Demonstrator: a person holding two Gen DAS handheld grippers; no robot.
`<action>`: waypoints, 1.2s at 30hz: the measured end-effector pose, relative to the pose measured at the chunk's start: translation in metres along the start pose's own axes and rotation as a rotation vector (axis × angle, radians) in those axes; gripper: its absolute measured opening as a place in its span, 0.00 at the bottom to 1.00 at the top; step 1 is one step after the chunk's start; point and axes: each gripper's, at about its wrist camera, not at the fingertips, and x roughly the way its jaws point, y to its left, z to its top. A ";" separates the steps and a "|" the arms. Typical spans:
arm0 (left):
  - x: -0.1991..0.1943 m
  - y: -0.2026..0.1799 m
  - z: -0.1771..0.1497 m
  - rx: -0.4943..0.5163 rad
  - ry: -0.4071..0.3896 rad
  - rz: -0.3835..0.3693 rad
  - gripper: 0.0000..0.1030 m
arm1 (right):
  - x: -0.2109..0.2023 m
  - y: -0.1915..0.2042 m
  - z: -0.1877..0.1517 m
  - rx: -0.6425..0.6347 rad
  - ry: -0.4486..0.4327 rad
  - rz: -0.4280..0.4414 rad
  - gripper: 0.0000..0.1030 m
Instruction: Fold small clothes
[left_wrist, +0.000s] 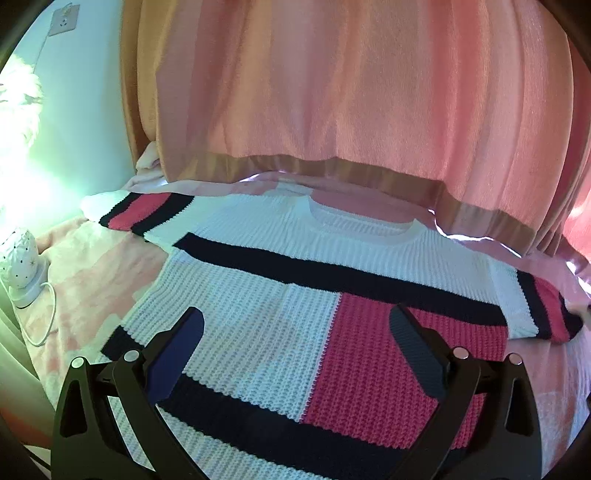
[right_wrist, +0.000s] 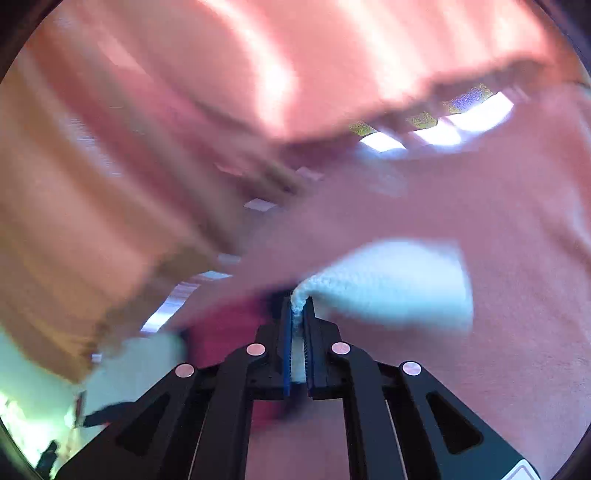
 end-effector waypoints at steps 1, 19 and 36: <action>-0.002 0.003 0.001 -0.005 -0.001 -0.003 0.95 | -0.003 0.022 0.003 -0.032 -0.006 0.036 0.05; 0.001 0.111 0.029 -0.178 0.072 -0.061 0.95 | -0.032 0.366 -0.139 -0.687 0.035 0.300 0.60; 0.193 0.053 0.046 -0.226 0.425 -0.211 0.57 | 0.083 0.239 -0.190 -0.516 0.329 -0.093 0.62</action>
